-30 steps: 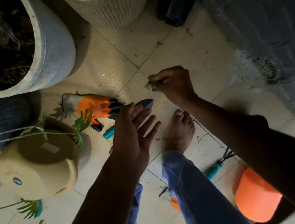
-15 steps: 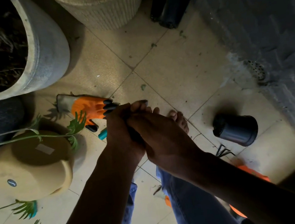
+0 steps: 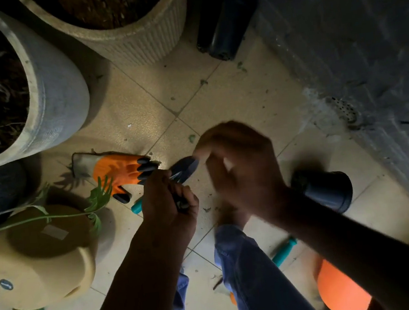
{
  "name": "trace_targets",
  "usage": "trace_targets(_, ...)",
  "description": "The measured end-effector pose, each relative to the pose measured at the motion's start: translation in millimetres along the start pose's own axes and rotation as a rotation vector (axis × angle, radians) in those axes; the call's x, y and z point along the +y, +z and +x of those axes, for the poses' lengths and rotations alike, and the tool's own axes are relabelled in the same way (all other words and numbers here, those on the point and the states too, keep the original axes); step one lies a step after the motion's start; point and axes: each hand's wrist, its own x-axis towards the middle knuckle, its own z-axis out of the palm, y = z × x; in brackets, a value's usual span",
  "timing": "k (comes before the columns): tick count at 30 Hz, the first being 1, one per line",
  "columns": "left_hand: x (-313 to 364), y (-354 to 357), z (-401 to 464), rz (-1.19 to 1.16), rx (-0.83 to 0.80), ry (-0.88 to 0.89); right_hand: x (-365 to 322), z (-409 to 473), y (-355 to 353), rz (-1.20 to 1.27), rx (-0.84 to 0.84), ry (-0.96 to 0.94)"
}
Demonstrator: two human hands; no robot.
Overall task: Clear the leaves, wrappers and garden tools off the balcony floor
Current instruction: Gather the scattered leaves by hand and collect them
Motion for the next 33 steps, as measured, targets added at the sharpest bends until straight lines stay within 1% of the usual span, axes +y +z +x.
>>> trace_targets(1,0,-1,-1,-0.045,-0.019,-0.013,18,8,2,-0.043,0.04,0.111)
trace_targets(2,0,-1,0,-0.032,-0.025,-0.015,45,17,6,-0.093,0.061,0.222)
trace_targets(3,-1,1,0,-0.021,-0.037,-0.021,71,27,11,-0.179,0.027,0.334)
trace_targets(5,-4,2,1,-0.023,-0.095,-0.03,125,38,22,-0.384,-0.123,0.483)
trace_targets(6,-4,3,3,-0.021,-0.12,-0.039,149,40,28,-0.453,-0.193,0.528)
trace_targets(8,-4,6,2,-0.041,-0.158,-0.044,182,49,36,-0.494,-0.297,0.604)
trace_targets(10,-4,9,3,-0.054,-0.171,-0.045,201,56,46,-0.532,-0.366,0.598)
trace_targets(12,-5,11,0,-0.04,-0.188,-0.048,204,57,56,-0.586,-0.412,0.537)
trace_targets(15,-2,12,-4,-0.036,-0.184,-0.044,192,58,72,-0.594,-0.453,0.384)
trace_targets(17,-1,12,-6,-0.043,-0.175,-0.037,180,54,82,-0.551,-0.49,0.29)
trace_targets(20,1,13,-9,-0.033,-0.171,-0.033,167,51,96,-0.515,-0.55,0.205)
trace_targets(24,3,10,-12,0.0,-0.143,0.006,151,43,109,-0.476,-0.562,0.166)
trace_targets(27,0,7,-12,-0.008,-0.128,0.014,143,32,116,-0.506,-0.539,0.116)
trace_targets(29,-2,5,-13,-0.011,-0.131,-0.006,146,29,116,-0.563,-0.454,0.174)
trace_targets(31,-4,4,-13,-0.006,-0.14,-0.017,155,32,110,-0.636,-0.355,0.321)
trace_targets(33,-6,3,-13,0.005,-0.144,-0.015,171,36,101,-0.675,-0.307,0.476)
